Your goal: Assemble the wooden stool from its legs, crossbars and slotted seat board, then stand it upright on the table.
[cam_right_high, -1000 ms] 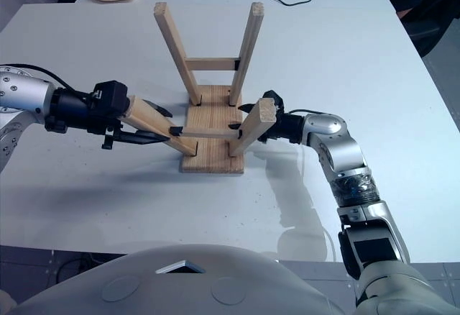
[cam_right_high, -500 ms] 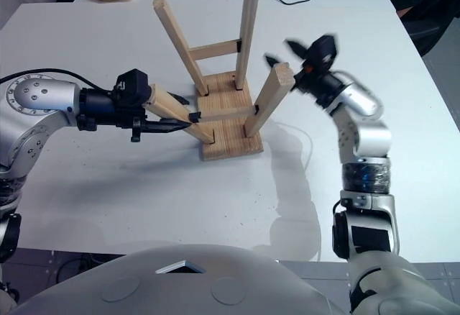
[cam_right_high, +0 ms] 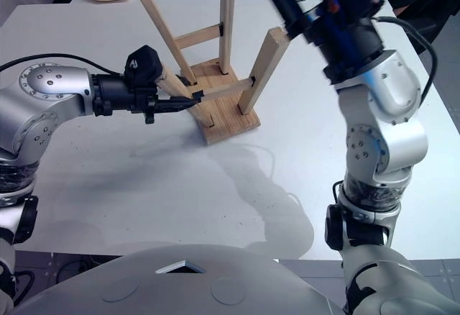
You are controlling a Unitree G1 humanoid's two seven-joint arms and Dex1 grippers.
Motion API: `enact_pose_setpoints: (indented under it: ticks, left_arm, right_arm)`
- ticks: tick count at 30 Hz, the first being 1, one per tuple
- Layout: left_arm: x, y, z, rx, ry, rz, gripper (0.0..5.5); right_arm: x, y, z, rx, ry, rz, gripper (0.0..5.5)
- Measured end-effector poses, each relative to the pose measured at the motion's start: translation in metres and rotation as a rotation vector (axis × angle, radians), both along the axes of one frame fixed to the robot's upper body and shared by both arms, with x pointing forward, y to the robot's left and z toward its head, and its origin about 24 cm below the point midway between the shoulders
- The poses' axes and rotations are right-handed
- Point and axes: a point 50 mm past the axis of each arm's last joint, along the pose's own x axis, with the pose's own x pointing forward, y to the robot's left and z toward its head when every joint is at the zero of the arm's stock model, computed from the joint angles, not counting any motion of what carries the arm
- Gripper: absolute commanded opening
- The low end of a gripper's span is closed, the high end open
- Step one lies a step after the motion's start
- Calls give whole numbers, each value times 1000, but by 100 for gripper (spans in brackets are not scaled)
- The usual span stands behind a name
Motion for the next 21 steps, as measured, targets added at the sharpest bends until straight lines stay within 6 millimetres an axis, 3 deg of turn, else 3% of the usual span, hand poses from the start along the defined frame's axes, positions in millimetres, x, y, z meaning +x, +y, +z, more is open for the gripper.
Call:
enact_pose_setpoints:
  ticks: [4, 10, 15, 18, 21]
  left_arm:
    - [0, -7, 2, 29, 16, -23, 204]
    - [5, -11, 0, 110, 12, -92, 204]
    - [7, -13, -1, 138, 4, -118, 204]
    - [6, -13, -2, 144, 1, -122, 204]
    - [7, -12, -4, 159, 3, -116, 204]
  right_arm:
    - [2, 22, -14, -66, 37, -5, 321]
    - [23, 47, -60, -219, 141, -89, 321]
    - [25, 51, -97, -349, 160, -198, 321]
    - [23, 54, -137, -435, 246, -244, 321]
    - [22, 58, -145, -461, 207, -276, 321]
